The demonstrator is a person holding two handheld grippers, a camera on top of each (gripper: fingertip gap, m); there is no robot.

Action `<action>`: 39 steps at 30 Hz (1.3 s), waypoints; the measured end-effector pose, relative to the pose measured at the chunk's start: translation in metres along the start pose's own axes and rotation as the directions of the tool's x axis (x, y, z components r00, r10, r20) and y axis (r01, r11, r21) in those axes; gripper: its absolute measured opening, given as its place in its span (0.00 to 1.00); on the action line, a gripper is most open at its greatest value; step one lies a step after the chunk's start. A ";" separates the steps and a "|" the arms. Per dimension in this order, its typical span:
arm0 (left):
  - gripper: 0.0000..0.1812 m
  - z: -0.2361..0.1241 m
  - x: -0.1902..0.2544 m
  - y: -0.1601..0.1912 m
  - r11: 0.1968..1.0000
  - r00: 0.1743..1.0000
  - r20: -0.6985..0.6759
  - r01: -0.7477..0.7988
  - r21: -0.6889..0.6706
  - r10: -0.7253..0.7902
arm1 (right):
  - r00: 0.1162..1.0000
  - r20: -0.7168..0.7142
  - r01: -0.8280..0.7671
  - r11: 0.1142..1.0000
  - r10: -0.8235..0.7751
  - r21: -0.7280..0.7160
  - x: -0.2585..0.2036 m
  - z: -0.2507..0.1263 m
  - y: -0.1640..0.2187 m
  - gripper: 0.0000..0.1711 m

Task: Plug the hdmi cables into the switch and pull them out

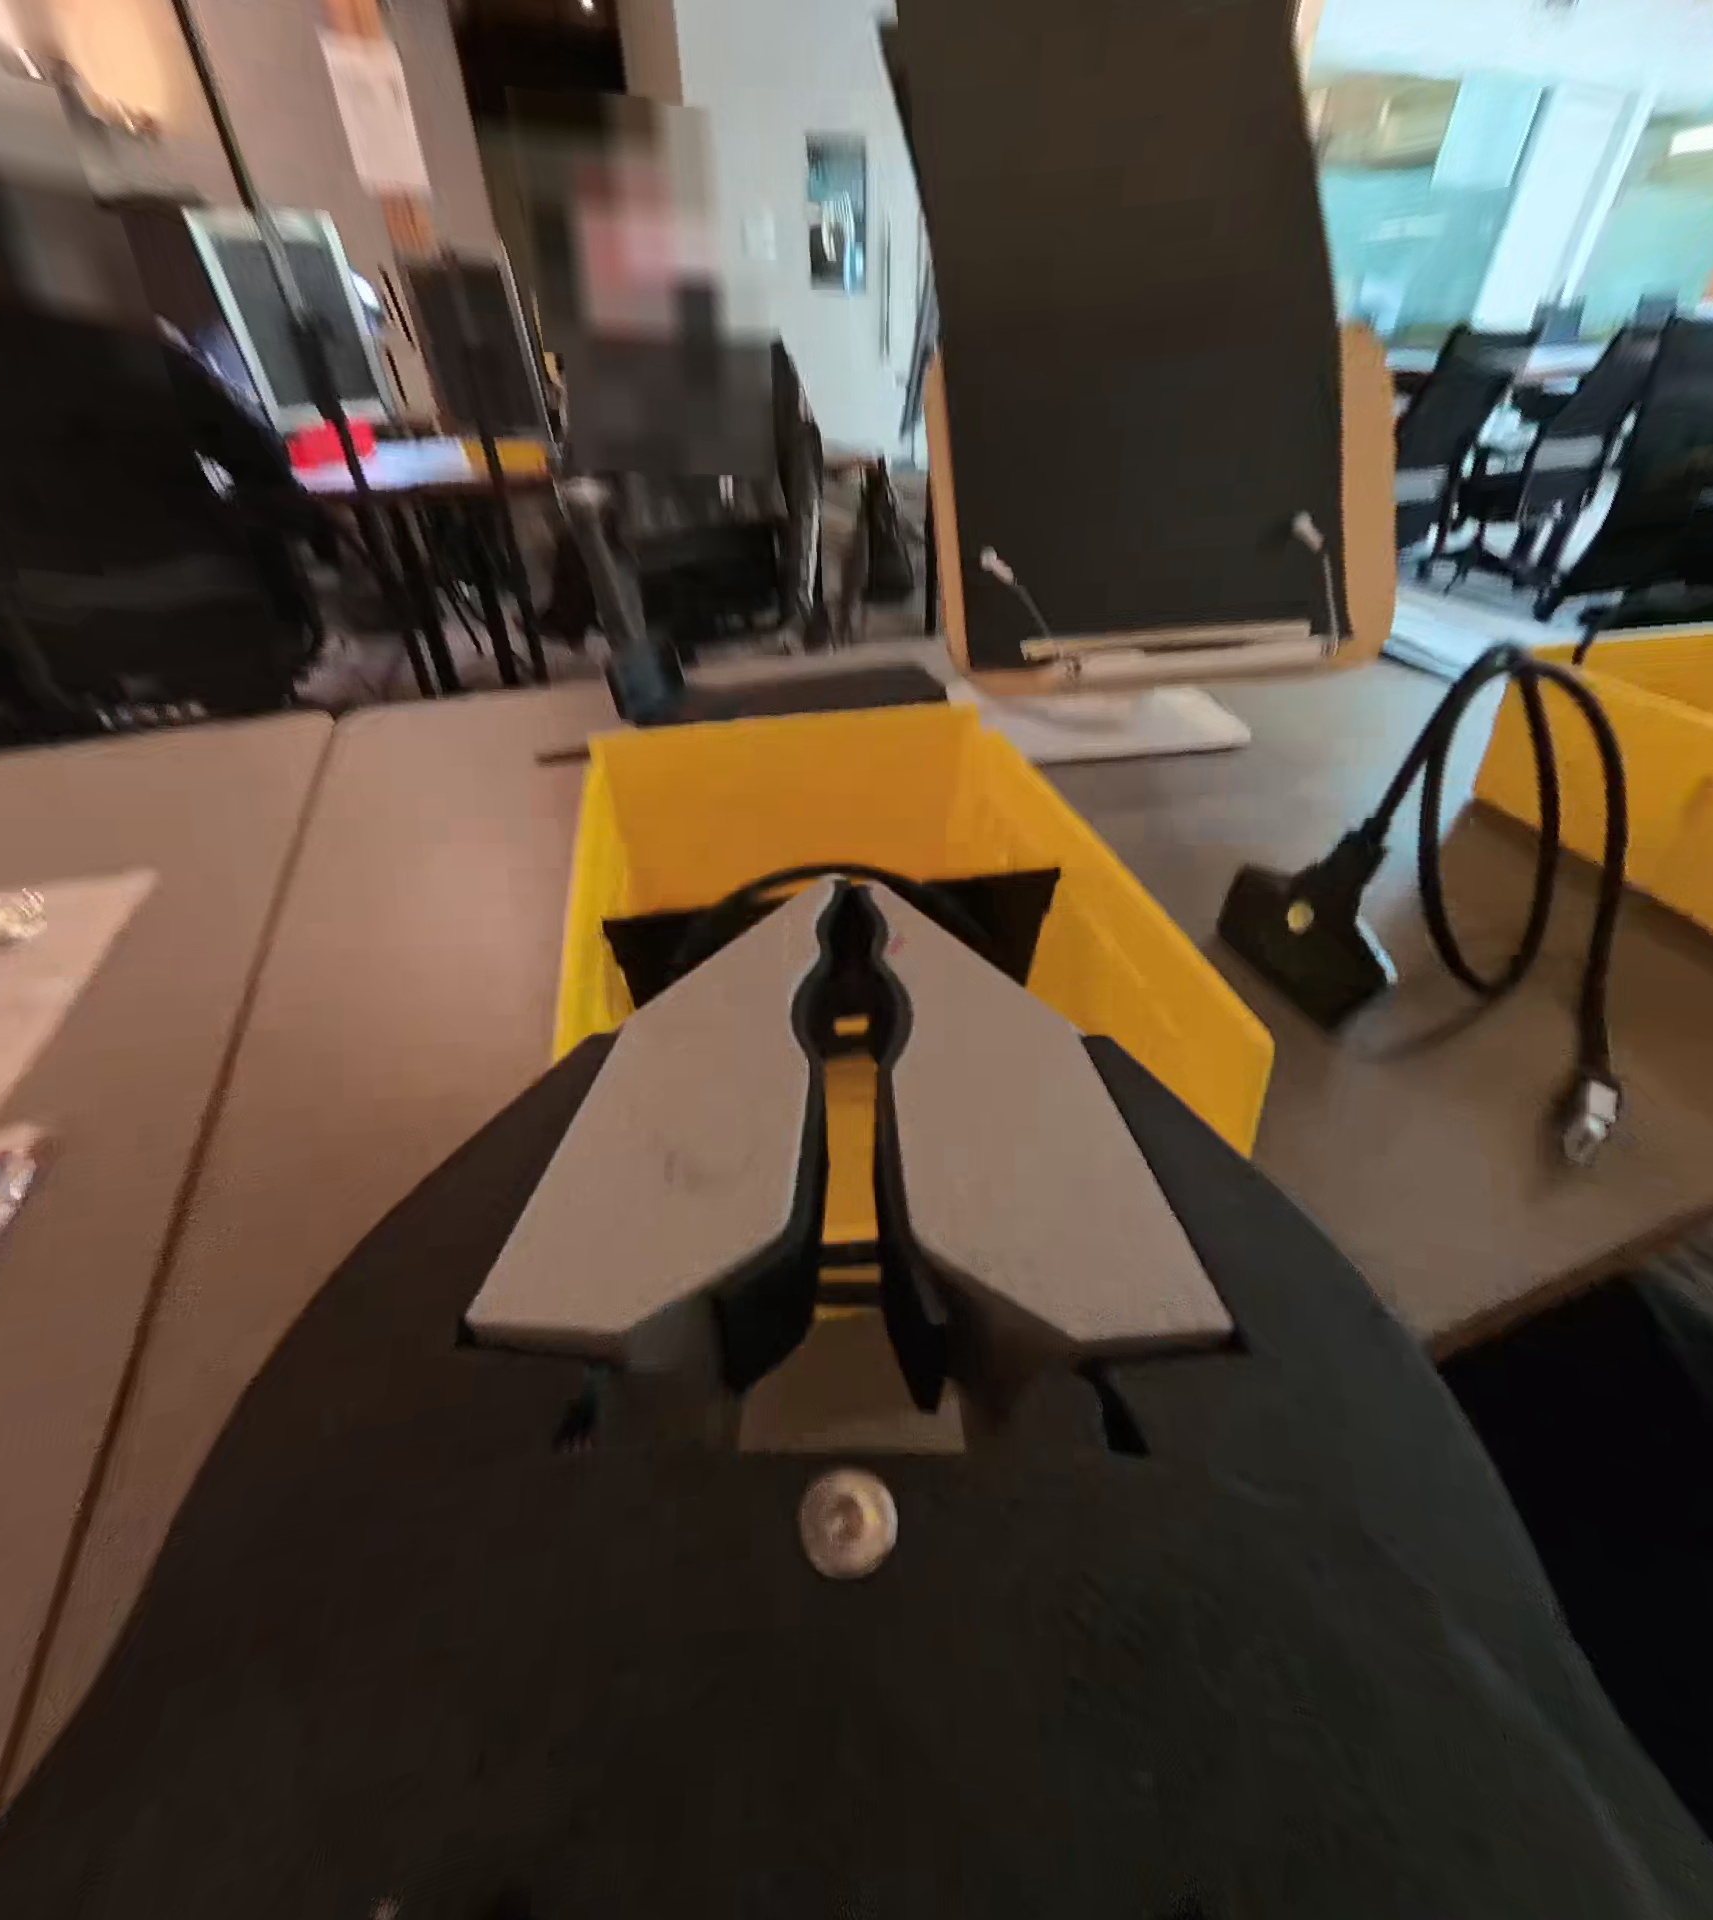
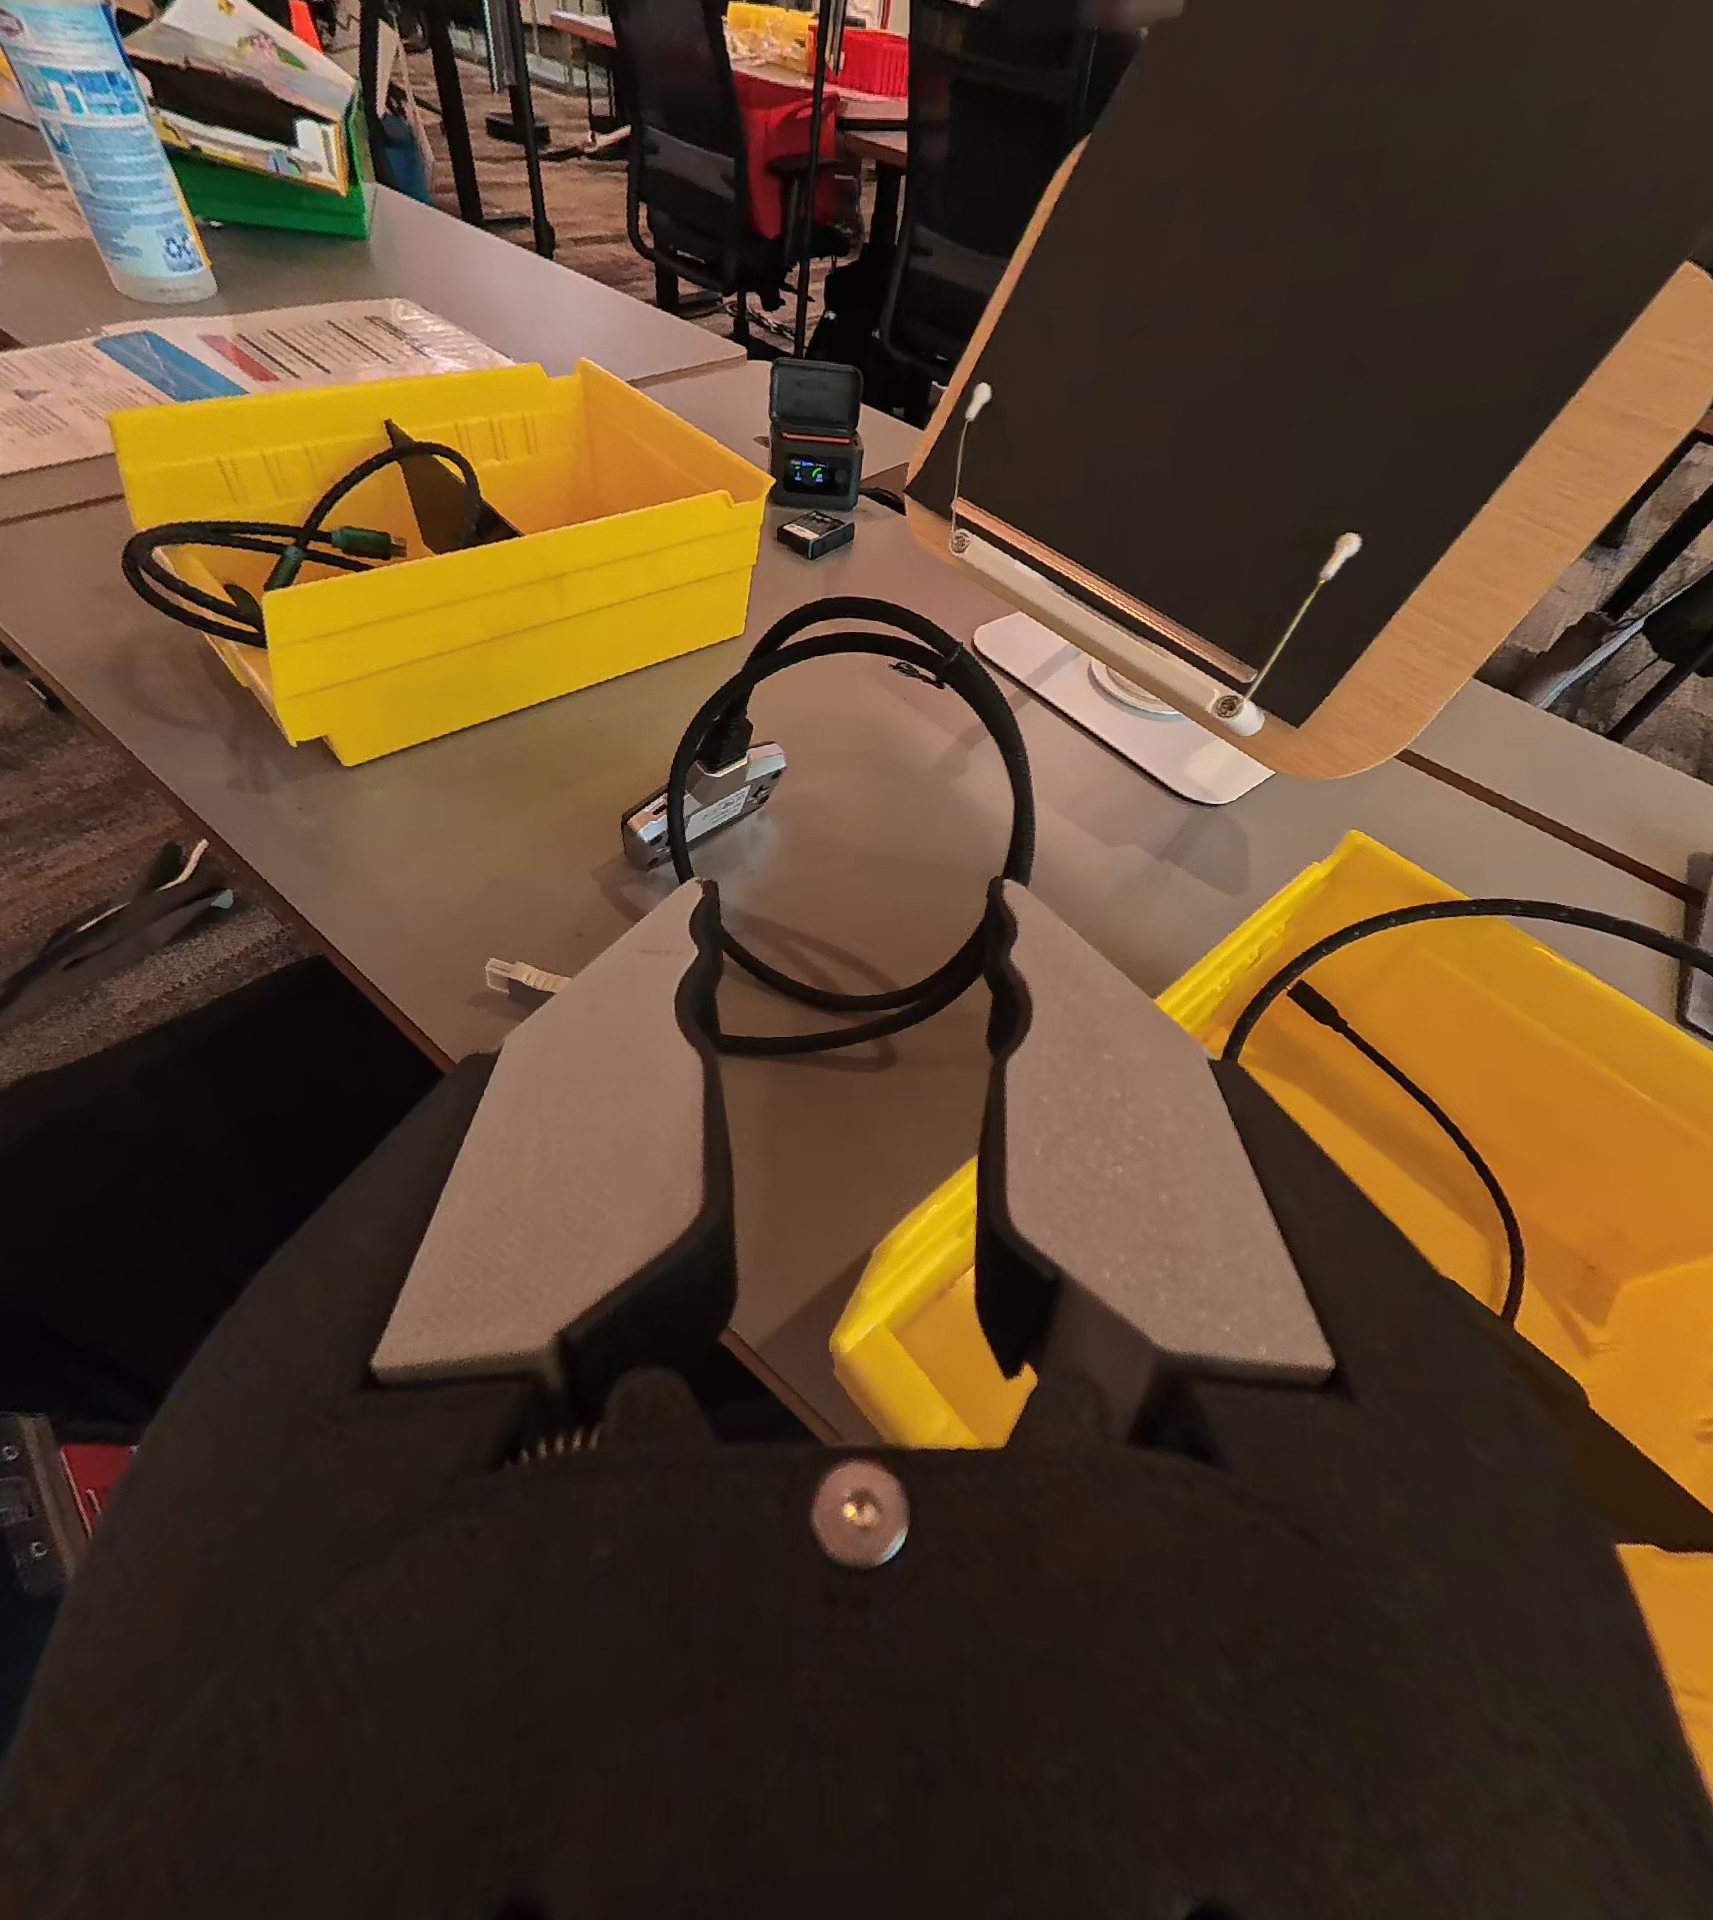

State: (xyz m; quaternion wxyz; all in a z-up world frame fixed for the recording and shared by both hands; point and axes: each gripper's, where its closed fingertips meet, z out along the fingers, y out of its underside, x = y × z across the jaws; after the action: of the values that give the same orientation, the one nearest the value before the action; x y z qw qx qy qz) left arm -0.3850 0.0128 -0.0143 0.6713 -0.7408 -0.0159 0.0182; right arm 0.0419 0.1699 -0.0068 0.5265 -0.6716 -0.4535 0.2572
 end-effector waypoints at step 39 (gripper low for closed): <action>0.02 0.012 0.004 -0.029 0.957 0.998 0.010 -0.057 0.285 0.056 | 1.000 0.028 0.012 1.000 -0.012 0.002 -0.012 0.005 -0.001 0.28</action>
State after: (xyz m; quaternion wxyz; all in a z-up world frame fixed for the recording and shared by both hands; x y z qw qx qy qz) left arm -0.3811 0.0274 0.0138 0.7702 -0.6365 0.0075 0.0403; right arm 0.0322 0.1617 -0.0086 0.5223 -0.6646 -0.4646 0.2641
